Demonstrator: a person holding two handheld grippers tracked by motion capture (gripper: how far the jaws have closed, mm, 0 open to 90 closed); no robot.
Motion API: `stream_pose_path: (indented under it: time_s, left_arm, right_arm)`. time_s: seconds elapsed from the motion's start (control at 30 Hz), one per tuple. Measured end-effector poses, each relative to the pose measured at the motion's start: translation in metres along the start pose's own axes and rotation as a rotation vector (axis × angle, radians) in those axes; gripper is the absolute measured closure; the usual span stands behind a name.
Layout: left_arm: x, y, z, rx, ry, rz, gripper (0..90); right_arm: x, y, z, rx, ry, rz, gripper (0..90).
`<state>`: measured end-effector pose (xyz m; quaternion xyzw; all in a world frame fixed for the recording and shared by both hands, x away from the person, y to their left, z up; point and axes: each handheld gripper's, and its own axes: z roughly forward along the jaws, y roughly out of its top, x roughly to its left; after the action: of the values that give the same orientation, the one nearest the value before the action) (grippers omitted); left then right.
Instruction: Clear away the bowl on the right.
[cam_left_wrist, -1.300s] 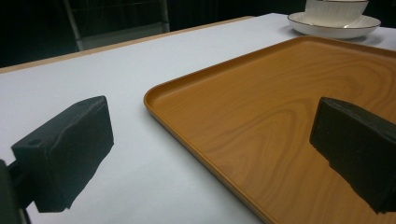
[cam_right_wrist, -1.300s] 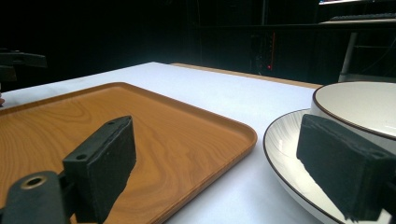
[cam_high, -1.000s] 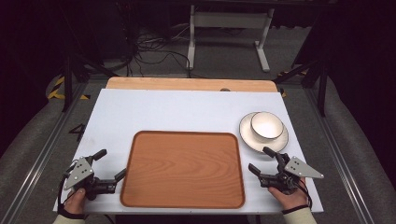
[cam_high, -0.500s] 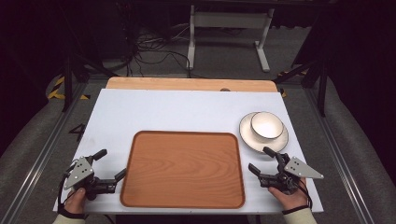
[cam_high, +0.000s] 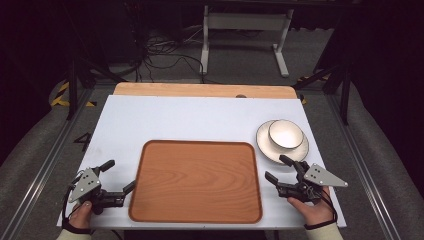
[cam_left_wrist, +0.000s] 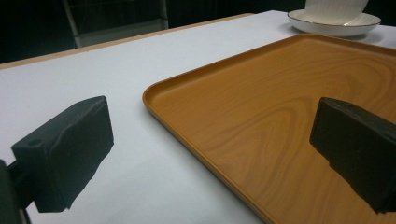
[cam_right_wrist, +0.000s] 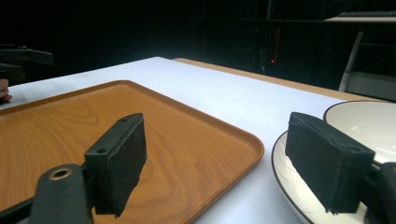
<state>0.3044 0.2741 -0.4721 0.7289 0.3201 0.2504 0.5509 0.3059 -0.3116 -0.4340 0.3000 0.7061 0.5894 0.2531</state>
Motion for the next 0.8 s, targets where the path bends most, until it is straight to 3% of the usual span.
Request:
stream_pose_path:
  time_s: [0.17, 0.67, 0.8]
  left_arm:
    - [0.000, 0.000, 0.000, 0.001, 0.000, 0.001, 0.2]
    - [0.000, 0.000, 0.000, 0.000, 0.000, 0.001, 0.2]
    - [0.000, 0.000, 0.000, 0.001, 0.000, 0.001, 0.2]
  right_arm:
    - [0.002, 0.007, 0.000, 0.022, -0.004, 0.006, 20.4]
    - [0.000, 0.035, -0.009, -0.057, -0.011, -0.013, 22.3]
    - [0.000, 0.039, -0.010, -0.057, -0.008, -0.004, 22.7]
